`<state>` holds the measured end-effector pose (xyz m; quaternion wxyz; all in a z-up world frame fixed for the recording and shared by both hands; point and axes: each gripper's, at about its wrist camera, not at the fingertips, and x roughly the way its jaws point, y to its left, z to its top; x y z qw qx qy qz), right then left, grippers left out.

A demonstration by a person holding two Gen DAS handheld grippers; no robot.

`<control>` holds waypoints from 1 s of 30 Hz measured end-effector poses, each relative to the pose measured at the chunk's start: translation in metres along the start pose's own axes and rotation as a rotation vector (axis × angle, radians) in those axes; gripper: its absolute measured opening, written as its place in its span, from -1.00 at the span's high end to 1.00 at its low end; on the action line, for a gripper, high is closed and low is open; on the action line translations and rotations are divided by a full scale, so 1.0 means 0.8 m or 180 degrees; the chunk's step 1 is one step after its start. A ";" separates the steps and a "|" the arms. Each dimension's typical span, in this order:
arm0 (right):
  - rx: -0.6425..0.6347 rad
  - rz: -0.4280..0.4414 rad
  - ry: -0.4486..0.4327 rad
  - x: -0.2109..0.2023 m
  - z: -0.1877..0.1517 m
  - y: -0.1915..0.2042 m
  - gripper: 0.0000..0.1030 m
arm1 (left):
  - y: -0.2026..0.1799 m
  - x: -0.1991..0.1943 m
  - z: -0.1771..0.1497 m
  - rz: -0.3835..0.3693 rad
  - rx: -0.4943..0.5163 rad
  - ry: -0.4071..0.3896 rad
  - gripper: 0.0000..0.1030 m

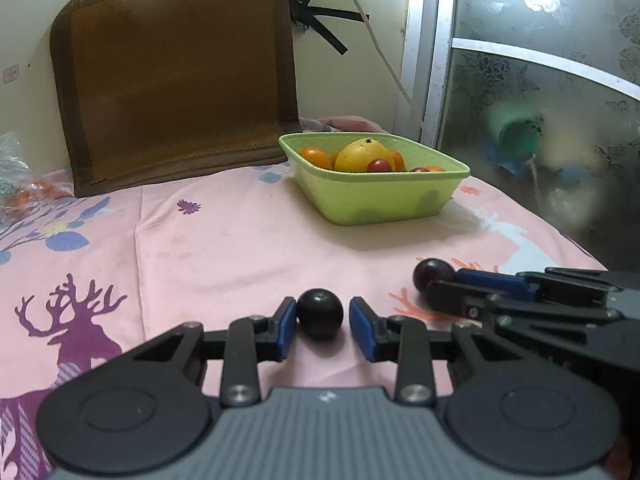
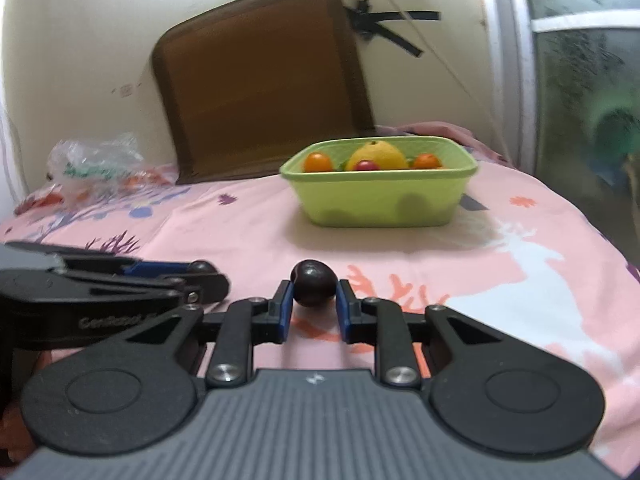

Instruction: Organize fruits

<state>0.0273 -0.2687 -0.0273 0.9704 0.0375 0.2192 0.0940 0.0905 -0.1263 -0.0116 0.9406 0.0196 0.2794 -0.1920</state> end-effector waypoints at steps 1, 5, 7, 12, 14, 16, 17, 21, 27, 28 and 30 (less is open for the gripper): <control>0.0039 -0.0018 -0.0001 0.000 0.000 -0.002 0.50 | 0.000 -0.001 0.000 -0.0013 0.0000 -0.0007 0.41; 0.0043 -0.0027 0.0077 0.005 0.001 -0.002 0.49 | 0.000 -0.002 -0.001 -0.0054 0.0017 -0.0017 0.41; 0.0024 -0.0013 0.0097 0.006 0.001 -0.002 0.45 | 0.000 -0.002 -0.001 -0.0065 0.0013 -0.0001 0.40; 0.0031 0.0013 0.0137 0.008 0.001 -0.002 0.45 | 0.001 -0.001 0.000 -0.0051 -0.0018 0.0017 0.36; 0.0026 0.0006 0.0143 0.008 0.001 -0.002 0.44 | 0.000 -0.001 0.000 -0.0041 -0.0019 0.0016 0.35; 0.0021 0.0004 0.0146 0.008 0.001 -0.001 0.44 | 0.001 -0.001 0.000 -0.0024 -0.0034 0.0013 0.24; 0.0020 0.0006 0.0147 0.008 0.001 -0.001 0.44 | 0.002 -0.002 0.000 -0.0009 -0.0051 0.0009 0.13; 0.0003 0.0009 0.0152 0.008 0.001 -0.001 0.41 | 0.008 0.000 0.001 0.0008 -0.0161 0.0027 0.06; 0.0007 0.0020 0.0152 0.008 0.001 -0.002 0.41 | 0.007 -0.001 0.000 -0.0010 -0.0137 0.0021 0.11; 0.0006 0.0020 0.0152 0.009 0.001 -0.002 0.41 | 0.007 -0.001 0.000 -0.0013 -0.0122 0.0023 0.12; 0.0007 0.0022 0.0152 0.009 0.001 -0.002 0.40 | 0.005 -0.001 0.000 -0.0025 -0.0089 0.0023 0.22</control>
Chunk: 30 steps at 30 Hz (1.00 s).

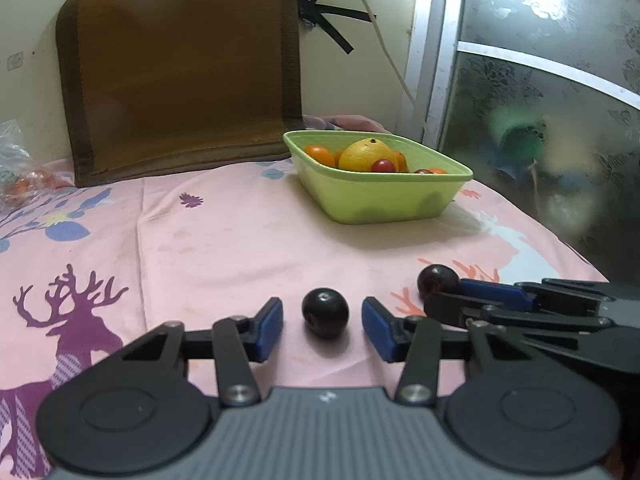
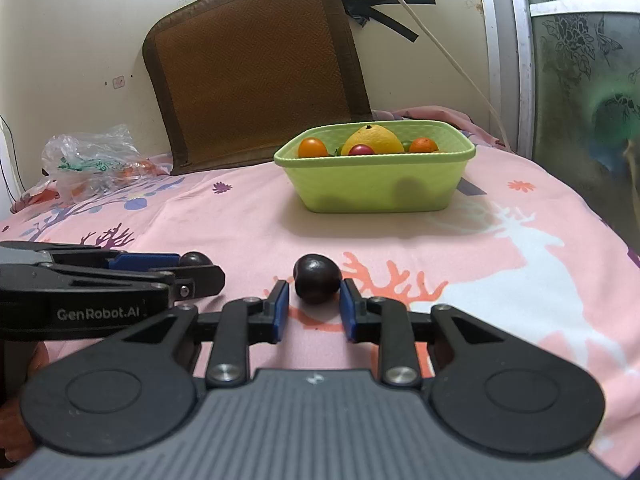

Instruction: Organize fruits

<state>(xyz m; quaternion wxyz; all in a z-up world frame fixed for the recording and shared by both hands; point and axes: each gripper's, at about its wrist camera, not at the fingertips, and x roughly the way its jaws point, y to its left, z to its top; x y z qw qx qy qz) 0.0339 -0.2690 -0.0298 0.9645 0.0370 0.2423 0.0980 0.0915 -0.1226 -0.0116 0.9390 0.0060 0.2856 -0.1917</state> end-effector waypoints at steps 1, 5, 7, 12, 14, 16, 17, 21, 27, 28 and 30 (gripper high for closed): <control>0.0000 -0.0001 0.0000 0.000 0.000 0.000 0.40 | -0.001 0.000 0.000 0.0003 0.0015 0.0000 0.23; 0.0000 -0.0003 0.0000 0.000 0.000 0.000 0.40 | -0.005 0.000 -0.001 0.0022 0.0061 -0.0002 0.26; 0.0000 -0.0003 -0.0001 0.000 0.000 0.000 0.39 | -0.006 0.000 -0.001 0.0034 0.0066 -0.0002 0.26; 0.0000 -0.0002 0.0001 0.000 0.000 0.000 0.39 | -0.006 0.000 -0.001 0.0075 0.0048 -0.0004 0.27; 0.0001 -0.0001 0.0000 0.000 0.000 0.000 0.38 | -0.004 0.000 -0.001 0.0082 0.0024 -0.0005 0.27; 0.0001 -0.0001 0.0001 0.000 0.000 0.000 0.38 | -0.003 0.000 0.000 0.0085 0.0010 -0.0009 0.27; 0.0001 -0.0001 0.0001 0.000 0.000 0.000 0.38 | -0.003 0.000 0.000 0.0087 0.0008 -0.0008 0.27; 0.0002 0.0000 0.0001 0.000 0.000 0.000 0.38 | -0.004 0.000 -0.001 0.0086 0.0010 -0.0009 0.27; 0.0002 0.0001 0.0001 0.000 0.000 0.000 0.37 | -0.004 0.000 -0.001 0.0092 0.0013 -0.0011 0.27; 0.0002 0.0001 0.0001 0.000 0.000 0.000 0.36 | -0.003 0.000 -0.001 0.0095 0.0011 -0.0011 0.27; 0.0002 0.0001 0.0001 0.000 -0.001 0.000 0.36 | -0.003 0.000 -0.001 0.0103 0.0010 -0.0011 0.27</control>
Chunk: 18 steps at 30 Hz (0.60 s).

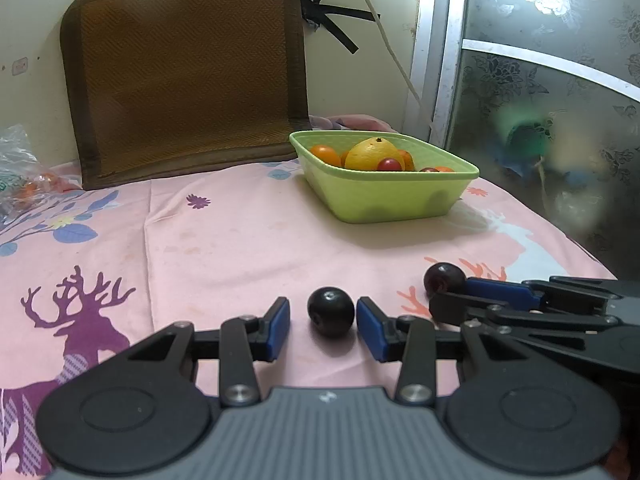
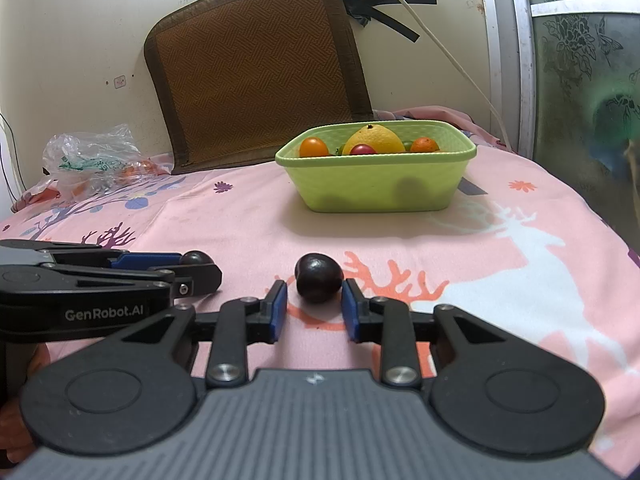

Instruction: Organize fruits

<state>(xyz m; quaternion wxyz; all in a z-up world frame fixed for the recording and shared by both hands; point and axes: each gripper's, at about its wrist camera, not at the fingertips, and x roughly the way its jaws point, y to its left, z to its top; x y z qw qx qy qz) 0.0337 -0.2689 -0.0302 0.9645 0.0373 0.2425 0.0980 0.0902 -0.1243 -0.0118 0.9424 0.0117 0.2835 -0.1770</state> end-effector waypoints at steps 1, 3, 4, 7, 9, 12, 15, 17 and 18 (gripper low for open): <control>0.0000 0.0000 0.0000 0.000 0.000 0.000 0.36 | -0.001 0.000 0.000 0.0003 0.0000 0.0000 0.27; 0.0001 0.0001 0.0000 0.000 0.000 0.000 0.36 | -0.001 0.000 0.000 0.0008 0.0002 0.0001 0.26; 0.0001 0.0001 0.0000 0.000 0.000 0.000 0.35 | -0.001 0.000 0.000 0.0010 0.0002 0.0002 0.26; 0.0003 -0.0001 -0.0001 0.000 0.000 0.000 0.27 | -0.001 0.000 0.000 0.0027 -0.0002 0.0005 0.25; 0.0007 -0.0009 -0.0010 0.000 0.000 0.000 0.21 | -0.002 0.000 0.000 0.0038 -0.0006 0.0008 0.23; 0.0012 -0.0004 -0.0008 0.000 -0.001 0.001 0.21 | -0.001 0.001 0.000 0.0052 -0.0015 0.0014 0.16; 0.0011 -0.0003 -0.0007 0.000 -0.001 0.001 0.21 | -0.001 0.001 0.000 0.0055 -0.0016 0.0016 0.16; 0.0012 -0.0003 -0.0007 0.000 -0.001 0.001 0.21 | -0.002 0.001 0.000 0.0059 -0.0012 0.0016 0.16; 0.0010 -0.0004 -0.0007 0.000 -0.001 0.001 0.21 | -0.002 0.001 0.000 0.0062 -0.0009 0.0017 0.16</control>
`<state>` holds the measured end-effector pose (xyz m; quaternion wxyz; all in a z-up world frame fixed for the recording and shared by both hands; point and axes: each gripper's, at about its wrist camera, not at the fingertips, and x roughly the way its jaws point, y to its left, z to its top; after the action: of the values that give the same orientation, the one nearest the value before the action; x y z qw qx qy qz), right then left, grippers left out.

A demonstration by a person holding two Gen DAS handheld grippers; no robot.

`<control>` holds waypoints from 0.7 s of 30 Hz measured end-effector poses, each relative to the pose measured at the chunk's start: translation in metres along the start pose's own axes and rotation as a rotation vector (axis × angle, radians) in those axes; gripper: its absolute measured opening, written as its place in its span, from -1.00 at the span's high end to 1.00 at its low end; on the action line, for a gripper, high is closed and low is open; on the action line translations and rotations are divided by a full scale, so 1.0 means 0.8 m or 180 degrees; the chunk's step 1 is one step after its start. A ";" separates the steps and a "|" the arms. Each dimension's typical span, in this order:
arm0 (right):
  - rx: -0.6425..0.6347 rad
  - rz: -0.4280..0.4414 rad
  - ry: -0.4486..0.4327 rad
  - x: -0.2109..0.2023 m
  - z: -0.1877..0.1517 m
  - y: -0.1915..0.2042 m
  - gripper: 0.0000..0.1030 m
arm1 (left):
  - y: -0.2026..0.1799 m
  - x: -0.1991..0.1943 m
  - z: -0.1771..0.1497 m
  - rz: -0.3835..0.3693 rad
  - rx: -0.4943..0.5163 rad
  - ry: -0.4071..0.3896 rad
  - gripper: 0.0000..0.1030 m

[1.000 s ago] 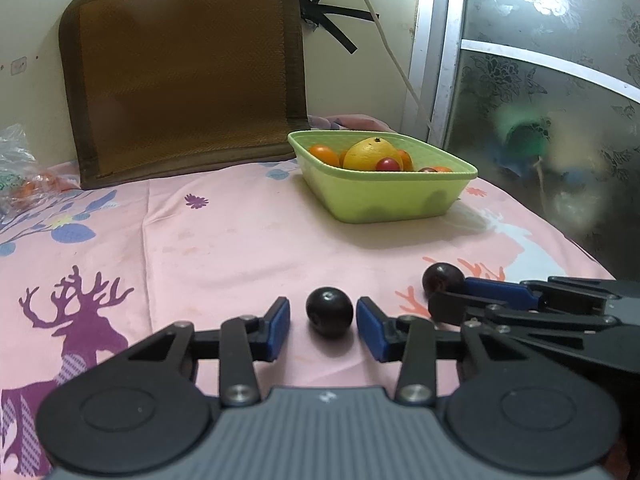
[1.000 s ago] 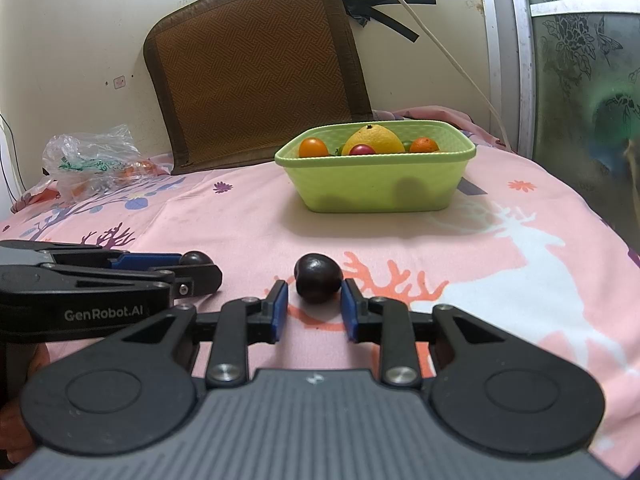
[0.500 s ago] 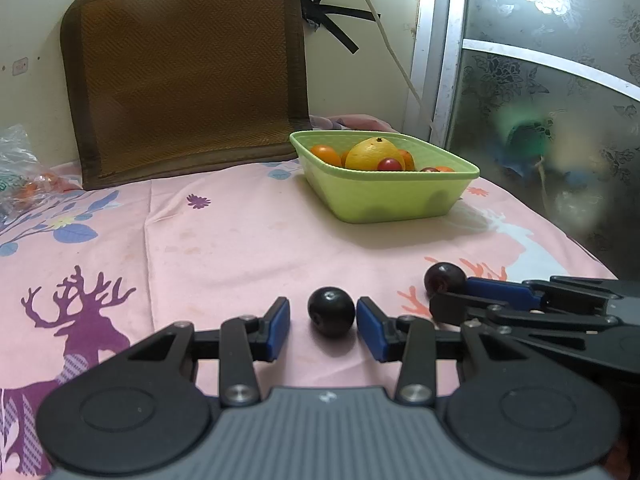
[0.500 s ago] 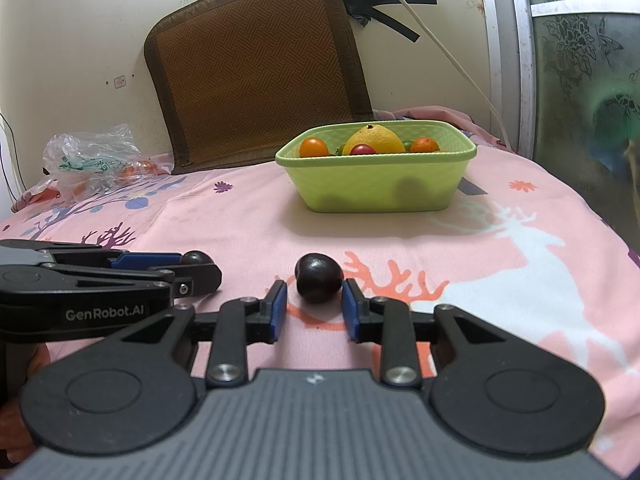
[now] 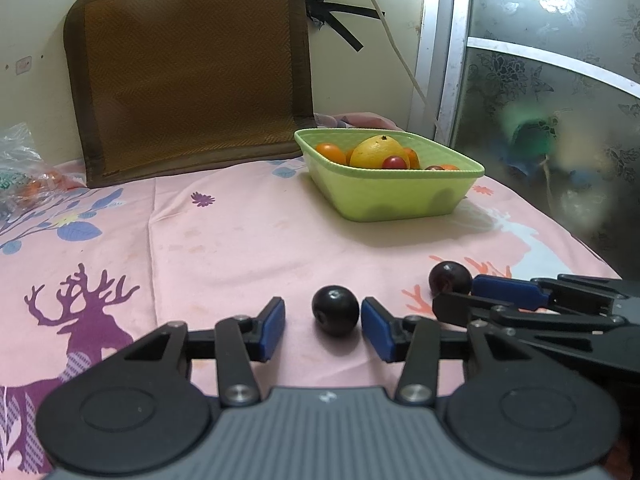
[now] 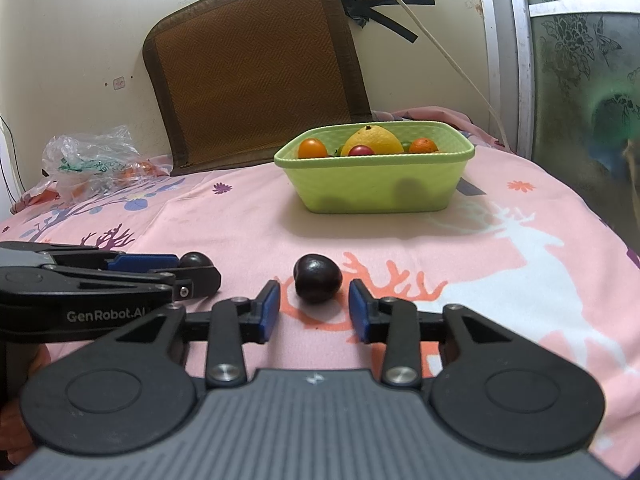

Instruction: Organize fruits

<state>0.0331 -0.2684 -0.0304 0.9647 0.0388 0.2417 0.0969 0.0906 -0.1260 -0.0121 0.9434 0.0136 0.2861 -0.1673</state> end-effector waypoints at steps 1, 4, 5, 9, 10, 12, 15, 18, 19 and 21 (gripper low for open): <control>0.0000 0.0000 0.0000 0.000 0.000 0.000 0.21 | 0.000 0.000 0.000 0.0003 0.0002 0.0000 0.16; 0.0001 0.0000 0.0000 0.000 0.000 0.000 0.21 | -0.001 0.000 0.000 0.0004 0.0000 -0.0001 0.16; 0.0001 0.0000 0.0000 0.000 0.000 0.000 0.21 | -0.001 0.000 0.000 0.0004 0.0001 -0.0001 0.16; 0.0000 0.0001 0.0000 0.000 0.000 0.000 0.21 | -0.001 0.000 0.000 0.0003 0.0004 -0.0002 0.18; -0.0002 0.0001 -0.0001 0.000 0.000 0.000 0.21 | -0.001 0.000 0.000 -0.0003 0.0010 -0.0003 0.19; -0.0027 0.0002 0.0001 0.001 0.000 0.001 0.21 | -0.002 0.000 -0.001 -0.0016 0.0027 -0.0008 0.23; -0.0088 0.0004 0.0007 0.002 0.000 0.004 0.22 | -0.004 -0.002 -0.002 -0.0037 0.0061 -0.0026 0.32; -0.0128 0.0007 0.0019 0.003 0.000 0.005 0.24 | -0.007 -0.003 -0.002 -0.0059 0.0105 -0.0032 0.41; -0.0139 0.0006 0.0023 0.003 0.001 0.005 0.24 | -0.007 -0.003 -0.002 -0.0064 0.0115 -0.0032 0.41; -0.0149 0.0006 0.0027 0.004 0.001 0.005 0.24 | -0.007 -0.002 -0.002 -0.0065 0.0120 -0.0031 0.42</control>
<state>0.0354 -0.2637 -0.0307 0.9642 0.0161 0.2434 0.1036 0.0863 -0.1306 -0.0122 0.9426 0.0276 0.2784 -0.1824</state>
